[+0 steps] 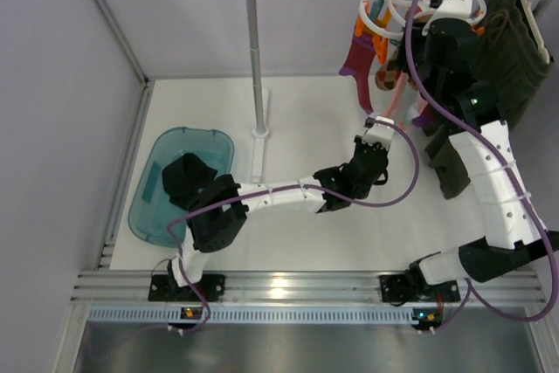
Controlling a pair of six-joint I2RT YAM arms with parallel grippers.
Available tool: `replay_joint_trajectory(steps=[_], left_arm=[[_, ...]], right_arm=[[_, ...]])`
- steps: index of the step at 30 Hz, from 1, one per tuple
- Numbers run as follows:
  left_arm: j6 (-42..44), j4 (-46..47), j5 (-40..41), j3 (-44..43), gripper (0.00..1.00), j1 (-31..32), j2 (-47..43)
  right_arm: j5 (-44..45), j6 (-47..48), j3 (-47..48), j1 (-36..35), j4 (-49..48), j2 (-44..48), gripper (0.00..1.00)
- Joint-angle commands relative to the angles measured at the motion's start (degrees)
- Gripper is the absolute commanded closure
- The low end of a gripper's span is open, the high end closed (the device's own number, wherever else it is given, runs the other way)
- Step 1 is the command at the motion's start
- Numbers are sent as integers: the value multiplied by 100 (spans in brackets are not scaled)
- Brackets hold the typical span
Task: Remove the socks clipped to the hanger
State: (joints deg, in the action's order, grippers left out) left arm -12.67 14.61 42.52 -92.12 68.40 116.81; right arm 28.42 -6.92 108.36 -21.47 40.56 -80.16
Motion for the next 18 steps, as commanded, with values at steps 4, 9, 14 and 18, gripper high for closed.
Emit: replay_joint_trajectory(steps=[4, 9, 14, 18], left_arm=[[-8, 165, 55, 10, 100, 103, -229], [-17, 165, 10, -52, 100, 103, -186], [-8, 165, -60, -96, 100, 103, -159], [36, 165, -60, -148, 100, 103, -133]], right_arm=[[479, 252, 195, 38, -610, -132, 45], [462, 270, 151, 20, -803, -245, 46], [594, 340, 116, -15, -944, -307, 58], [594, 340, -60, -23, -1049, -299, 57]])
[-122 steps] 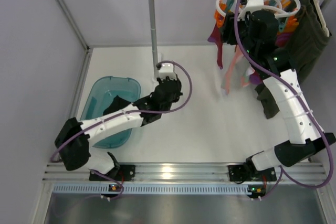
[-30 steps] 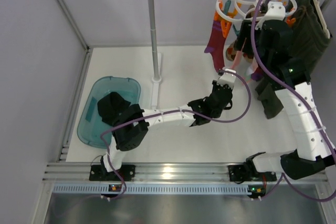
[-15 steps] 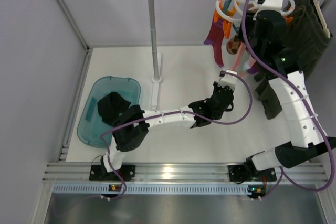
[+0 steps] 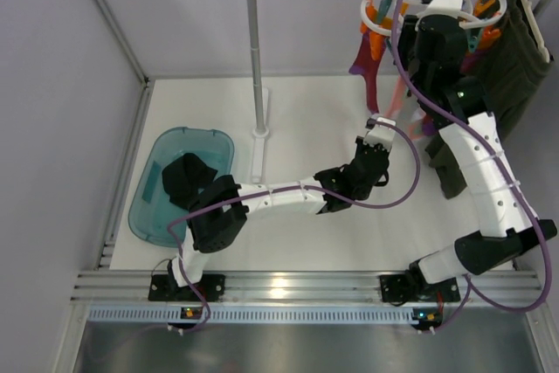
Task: Remove the socks clipped to the hanger
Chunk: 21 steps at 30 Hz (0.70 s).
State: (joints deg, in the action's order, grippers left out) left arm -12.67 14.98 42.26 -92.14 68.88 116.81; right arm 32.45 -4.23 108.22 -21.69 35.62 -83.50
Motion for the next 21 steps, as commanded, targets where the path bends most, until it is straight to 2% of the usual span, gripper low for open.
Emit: replay_joint_trajectory(steps=[1, 2, 4, 11, 13, 14, 17, 21], left_arm=[[45, 128, -25, -155, 100, 55, -133], [45, 128, -42, -155, 100, 55, -124], [54, 128, -51, -182, 100, 55, -115], [89, 128, -34, -182, 100, 55, -97], [71, 128, -7, -164, 100, 55, -62], [54, 119, 1, -147, 100, 46, -54], [-69, 119, -34, -7, 100, 3, -71], [-288, 128, -16, 476, 100, -76, -255]], right_arm=[[183, 71, -91, -10, -643, 71, 56], [200, 80, -195, -28, -696, 97, 50], [236, 80, -240, -37, -793, 106, 50], [385, 177, -91, -37, -758, -8, 77], [359, 168, -65, -46, -758, -8, 80], [341, 168, -56, -46, -732, -8, 88], [315, 177, -12, -37, -679, -17, 100], [166, 186, 41, -37, -653, -52, 100]])
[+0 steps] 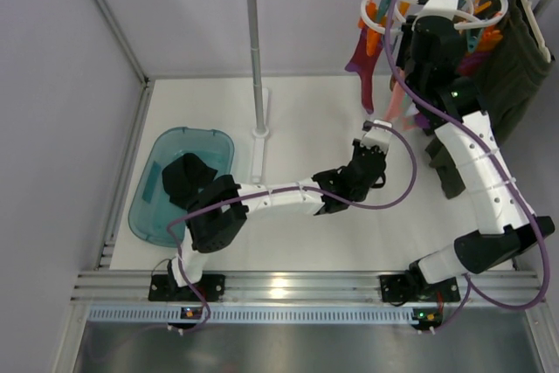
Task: Remove the socks clipped to the hanger
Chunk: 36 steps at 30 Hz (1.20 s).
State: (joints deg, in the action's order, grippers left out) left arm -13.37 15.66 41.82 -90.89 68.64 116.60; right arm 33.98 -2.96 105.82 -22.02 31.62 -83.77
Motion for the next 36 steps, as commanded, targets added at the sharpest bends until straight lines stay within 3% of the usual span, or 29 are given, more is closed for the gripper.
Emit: replay_joint_trajectory(steps=[1, 10, 13, 14, 17, 22, 25, 29, 32, 36], left_arm=[[-384, 60, 2, 466, 100, -70, -295], [-658, 51, 1, 1581, 100, -246, -1015], [-807, -97, 492, 2292, 100, -246, -1805], [-921, -438, 702, 2443, 100, -263, -2016], [-1483, -1534, 1196, 2882, 100, -508, -2930], [-2187, -3066, 1478, 3420, 100, -1211, -4483], [-2337, -3665, 1460, 3753, 100, -1888, -5162], [-2425, -4307, 1259, 3948, 100, -3238, -6050], [-2610, -4791, 1101, 3965, 100, -4196, -6157], [-2610, -4836, 232, 4062, 100, -5307, -5948]], right_arm=[[-40, 41, 307, 5, -235, -34, 100], [-865, -266, 325, 189, -138, -35, 100], [-1375, -275, 142, 198, -147, 79, 75], [-1541, -310, 71, 198, -217, 167, 44], [-1683, -363, -184, 216, -261, 308, 24], [-2535, -521, -728, 216, -191, 791, 1], [-3352, -521, -1158, 216, -112, 1186, 1], [-4205, -565, -1792, 225, -41, 1740, 1], [-4268, -661, -2433, 225, -68, 2258, 1], [-4180, -802, -3311, 225, -191, 3031, 1]])
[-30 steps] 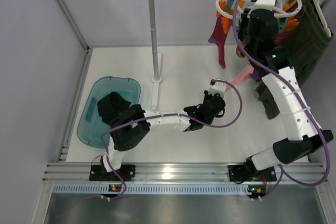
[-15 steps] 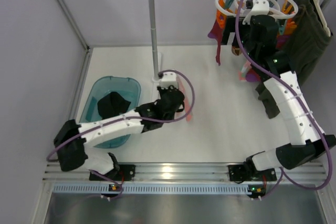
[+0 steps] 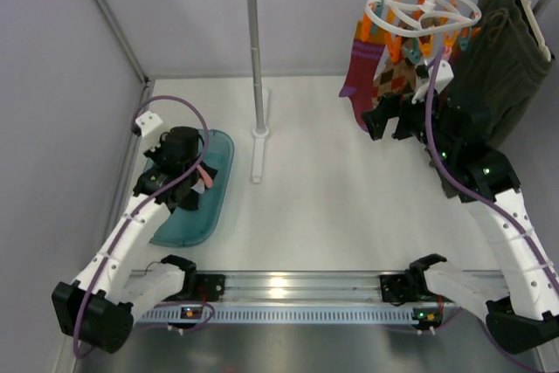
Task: Remove the socks clipped to the hanger
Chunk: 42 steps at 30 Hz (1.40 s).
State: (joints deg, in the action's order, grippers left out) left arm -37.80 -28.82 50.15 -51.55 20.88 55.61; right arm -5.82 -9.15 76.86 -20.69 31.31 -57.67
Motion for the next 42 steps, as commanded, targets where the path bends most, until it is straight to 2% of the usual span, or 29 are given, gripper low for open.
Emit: replay_joint_trajectory(steps=[1, 3, 4, 6, 8, 13, 16, 20, 23, 26, 28, 31, 34, 36, 38, 42], left_arm=[[-192, -379, -638, 171, 95, -646, 221], [-245, -370, -804, 198, 60, -744, 362], [-263, -370, -918, 207, 21, -744, 432], [-263, -361, -1182, 224, 4, -744, 433], [-176, -353, -1595, 120, 2, -735, 371], [27, -344, -2404, -162, 2, -490, -58], [202, -379, -2361, -399, 2, 1, -208], [352, -432, -2509, -540, 2, 328, -586], [510, -414, -2975, -654, 2, 328, -929], [808, -405, -3651, -821, 2, 329, -1158], [984, -405, -4476, -909, 2, 329, -1254], [1169, -388, -5432, -1015, 2, 329, -1421], [1214, -388, -5961, -1033, 2, 328, -1527], [1310, -379, -6288, -1041, 2, 329, -1536], [1354, -379, -6824, -1041, 2, 328, -1545], [1240, -291, -7238, -1015, 2, 329, -1693]], right_arm=[[-113, -210, -504, 100, -134, 510, 1], [177, -298, -698, 100, -64, 748, 1], [265, -307, -742, 100, -38, 809, 1], [547, -307, -865, 109, 42, 959, 1], [1002, -298, -944, 117, 50, 1082, 1], [1390, -237, -1243, 354, 7, 1171, 1], [1251, -193, -1366, 679, -46, 995, 1], [891, -298, -1533, 1416, -309, 845, 1], [1327, -237, -1858, 1620, -913, 923, 1], [1182, -272, -2315, 1725, -1652, 1091, 1], [927, -263, -2325, 1875, -1794, 1021, 0], [715, -132, -2298, 2016, -2128, 644, 1], [609, -52, -2395, 2007, -2822, 187, 0], [609, -26, -2430, 2199, -3452, -191, 3], [391, 114, -2360, 2201, -3788, -611, 14], [520, 255, -2114, 2192, -4097, -1202, 43]])
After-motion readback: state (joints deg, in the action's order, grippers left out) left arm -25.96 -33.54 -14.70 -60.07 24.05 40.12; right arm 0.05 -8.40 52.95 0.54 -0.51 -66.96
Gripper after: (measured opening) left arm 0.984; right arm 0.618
